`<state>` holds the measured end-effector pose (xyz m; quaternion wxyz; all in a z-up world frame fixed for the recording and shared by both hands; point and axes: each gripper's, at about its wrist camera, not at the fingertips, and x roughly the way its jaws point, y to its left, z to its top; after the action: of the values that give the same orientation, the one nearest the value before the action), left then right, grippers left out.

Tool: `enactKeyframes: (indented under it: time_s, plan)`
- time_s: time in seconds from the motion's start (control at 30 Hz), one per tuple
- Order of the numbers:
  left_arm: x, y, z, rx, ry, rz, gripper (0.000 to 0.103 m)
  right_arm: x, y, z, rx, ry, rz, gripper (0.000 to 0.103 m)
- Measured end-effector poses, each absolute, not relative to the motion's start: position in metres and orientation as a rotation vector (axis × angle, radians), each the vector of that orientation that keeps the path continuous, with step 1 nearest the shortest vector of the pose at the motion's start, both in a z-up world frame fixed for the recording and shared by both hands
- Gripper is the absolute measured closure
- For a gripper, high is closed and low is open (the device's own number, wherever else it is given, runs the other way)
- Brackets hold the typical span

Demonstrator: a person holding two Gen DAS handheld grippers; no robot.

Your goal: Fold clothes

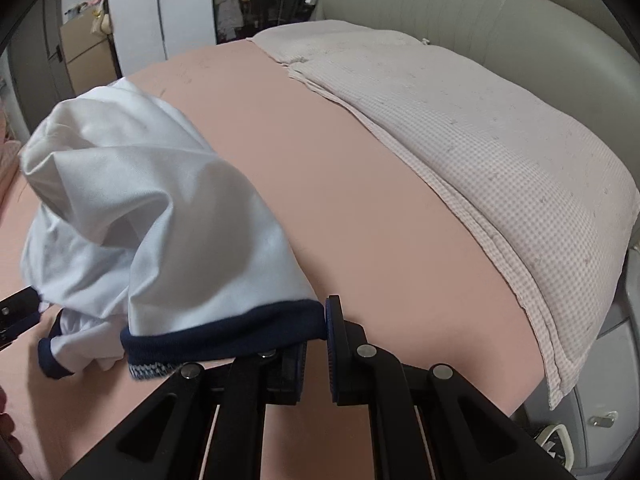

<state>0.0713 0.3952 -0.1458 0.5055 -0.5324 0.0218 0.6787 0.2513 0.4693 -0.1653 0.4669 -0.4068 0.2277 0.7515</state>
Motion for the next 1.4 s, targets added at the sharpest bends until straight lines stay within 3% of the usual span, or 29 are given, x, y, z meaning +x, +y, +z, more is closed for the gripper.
enactKeyframes:
  time_s: [0.43,0.47,0.57,0.6,0.77,0.9,1.23,1.4]
  plan:
    - [0.133,0.434,-0.162,-1.083,0.461,1.767,0.020,0.269,0.466,-0.153,-1.109,0.602,1.858,0.091]
    - [0.131,0.435,-0.161,-1.092,0.449,1.767,0.019,0.270,0.467,-0.139,-1.084,0.587,1.865,0.082]
    - [0.120,0.435,-0.160,-1.136,0.379,1.755,0.019,0.263,0.465,-0.094,-0.984,0.536,1.940,0.037]
    - [0.118,0.436,-0.159,-1.145,0.369,1.752,0.019,0.257,0.463,-0.074,-0.935,0.507,1.985,0.029]
    - [0.112,0.439,-0.157,-1.141,0.370,1.741,0.019,0.198,0.450,-0.009,-0.936,0.310,2.176,0.023]
    - [0.106,0.439,-0.155,-1.119,0.360,1.724,0.019,0.134,0.458,-0.002,-1.116,0.301,2.233,0.023]
    - [0.099,0.449,-0.150,-1.079,0.413,1.728,0.019,0.045,0.491,-0.053,-1.485,0.281,2.019,0.023]
    - [0.085,0.447,-0.143,-1.082,0.326,1.733,0.023,0.026,0.490,-0.076,-1.572,0.222,1.934,0.023]
